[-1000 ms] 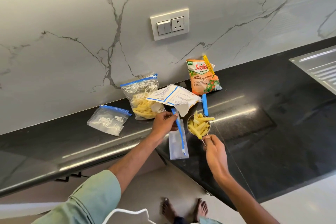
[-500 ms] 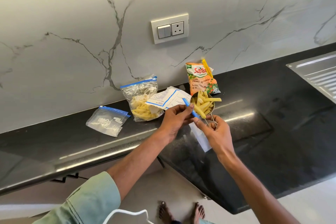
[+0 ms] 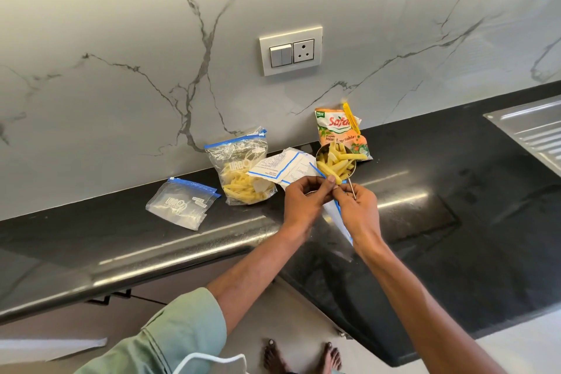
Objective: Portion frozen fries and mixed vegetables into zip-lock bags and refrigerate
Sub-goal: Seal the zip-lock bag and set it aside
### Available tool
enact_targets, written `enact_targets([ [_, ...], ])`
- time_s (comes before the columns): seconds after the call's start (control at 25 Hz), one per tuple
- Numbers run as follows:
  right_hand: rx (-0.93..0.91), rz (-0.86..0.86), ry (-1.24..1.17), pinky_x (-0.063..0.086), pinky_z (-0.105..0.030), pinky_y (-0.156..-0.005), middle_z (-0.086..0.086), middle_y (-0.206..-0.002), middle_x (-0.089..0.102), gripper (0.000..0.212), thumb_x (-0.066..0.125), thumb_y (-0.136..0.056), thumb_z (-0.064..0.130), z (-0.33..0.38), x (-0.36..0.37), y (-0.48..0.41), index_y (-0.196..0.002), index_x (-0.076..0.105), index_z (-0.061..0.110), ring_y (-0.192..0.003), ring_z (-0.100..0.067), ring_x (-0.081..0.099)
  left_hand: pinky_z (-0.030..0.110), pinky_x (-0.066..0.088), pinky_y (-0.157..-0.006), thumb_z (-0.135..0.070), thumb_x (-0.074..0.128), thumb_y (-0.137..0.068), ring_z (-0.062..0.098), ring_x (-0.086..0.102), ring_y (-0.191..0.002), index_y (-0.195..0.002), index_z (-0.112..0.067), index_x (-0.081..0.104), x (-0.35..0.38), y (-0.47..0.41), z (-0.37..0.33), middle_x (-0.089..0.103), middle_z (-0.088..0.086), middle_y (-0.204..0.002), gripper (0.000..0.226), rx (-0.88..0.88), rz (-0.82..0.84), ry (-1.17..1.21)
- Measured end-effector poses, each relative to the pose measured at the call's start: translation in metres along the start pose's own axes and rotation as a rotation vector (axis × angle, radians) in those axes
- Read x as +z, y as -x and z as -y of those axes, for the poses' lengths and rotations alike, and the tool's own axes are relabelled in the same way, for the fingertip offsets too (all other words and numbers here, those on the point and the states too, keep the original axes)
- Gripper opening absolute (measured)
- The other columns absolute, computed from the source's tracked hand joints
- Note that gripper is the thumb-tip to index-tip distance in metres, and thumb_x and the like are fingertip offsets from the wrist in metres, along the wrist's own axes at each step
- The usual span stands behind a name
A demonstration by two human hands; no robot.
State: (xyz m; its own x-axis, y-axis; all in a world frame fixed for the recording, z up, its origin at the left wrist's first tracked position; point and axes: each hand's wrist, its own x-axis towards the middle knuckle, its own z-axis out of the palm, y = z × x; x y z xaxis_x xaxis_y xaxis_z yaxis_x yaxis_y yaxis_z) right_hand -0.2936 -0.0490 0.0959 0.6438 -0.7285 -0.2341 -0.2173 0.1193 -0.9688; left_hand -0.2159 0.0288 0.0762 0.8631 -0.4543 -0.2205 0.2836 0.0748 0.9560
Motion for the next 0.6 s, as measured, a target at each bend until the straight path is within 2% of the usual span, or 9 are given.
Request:
enact_targets([
  [0.12,-0.001,0.021,-0.007,0.055,-0.027,-0.070,-0.014,-0.084,0.075,0.019,0.069,-0.101,0.025,0.002,-0.001,-0.004,-0.097,0.074,0.007,-0.073,-0.013,0.065,0.030,0.060,-0.084,-0.014,0.079,-0.089,0.029,0.076,-0.096,-0.101,0.001,0.071,-0.007,-0.003,0.004,0.077,0.019,-0.100,0.021,0.029,0.040,0.096],
  [0.24,0.008,0.032,-0.013,0.051,-0.011,-0.061,-0.004,-0.083,0.075,0.016,0.066,-0.102,0.021,0.005,-0.003,-0.006,-0.099,0.073,0.007,-0.068,-0.001,0.067,0.028,0.059,-0.086,-0.007,0.075,-0.091,0.029,0.074,-0.103,-0.108,0.000,0.071,-0.013,-0.004,0.006,0.076,0.020,-0.107,0.020,0.047,0.103,0.111],
  [0.36,0.042,0.055,-0.014,0.045,-0.011,-0.052,0.013,-0.063,0.065,0.019,0.064,-0.104,0.021,0.007,-0.006,-0.010,-0.090,0.072,0.012,-0.055,0.003,0.060,0.032,0.060,-0.090,-0.006,0.072,-0.093,0.029,0.074,-0.105,-0.114,0.001,0.070,-0.014,-0.006,0.004,0.076,0.018,-0.110,0.022,0.049,0.141,0.093],
  [0.44,0.073,0.062,-0.018,0.041,-0.013,-0.051,0.015,-0.054,0.058,0.023,0.063,-0.104,0.023,0.011,-0.007,-0.011,-0.085,0.070,0.013,-0.048,0.000,0.053,0.035,0.060,-0.093,-0.006,0.071,-0.094,0.029,0.073,-0.107,-0.115,0.000,0.070,-0.014,-0.008,0.004,0.076,0.017,-0.111,0.023,0.044,0.155,0.100],
  [0.6,0.133,0.071,-0.054,0.041,-0.011,-0.045,0.003,-0.073,0.065,0.018,0.066,-0.102,0.027,0.019,-0.009,-0.012,-0.089,0.070,0.015,-0.043,0.001,0.054,0.041,0.058,-0.098,-0.010,0.071,-0.094,0.029,0.072,-0.109,-0.115,-0.003,0.072,-0.012,-0.011,0.005,0.076,0.015,-0.112,0.022,0.051,0.140,0.051],
])
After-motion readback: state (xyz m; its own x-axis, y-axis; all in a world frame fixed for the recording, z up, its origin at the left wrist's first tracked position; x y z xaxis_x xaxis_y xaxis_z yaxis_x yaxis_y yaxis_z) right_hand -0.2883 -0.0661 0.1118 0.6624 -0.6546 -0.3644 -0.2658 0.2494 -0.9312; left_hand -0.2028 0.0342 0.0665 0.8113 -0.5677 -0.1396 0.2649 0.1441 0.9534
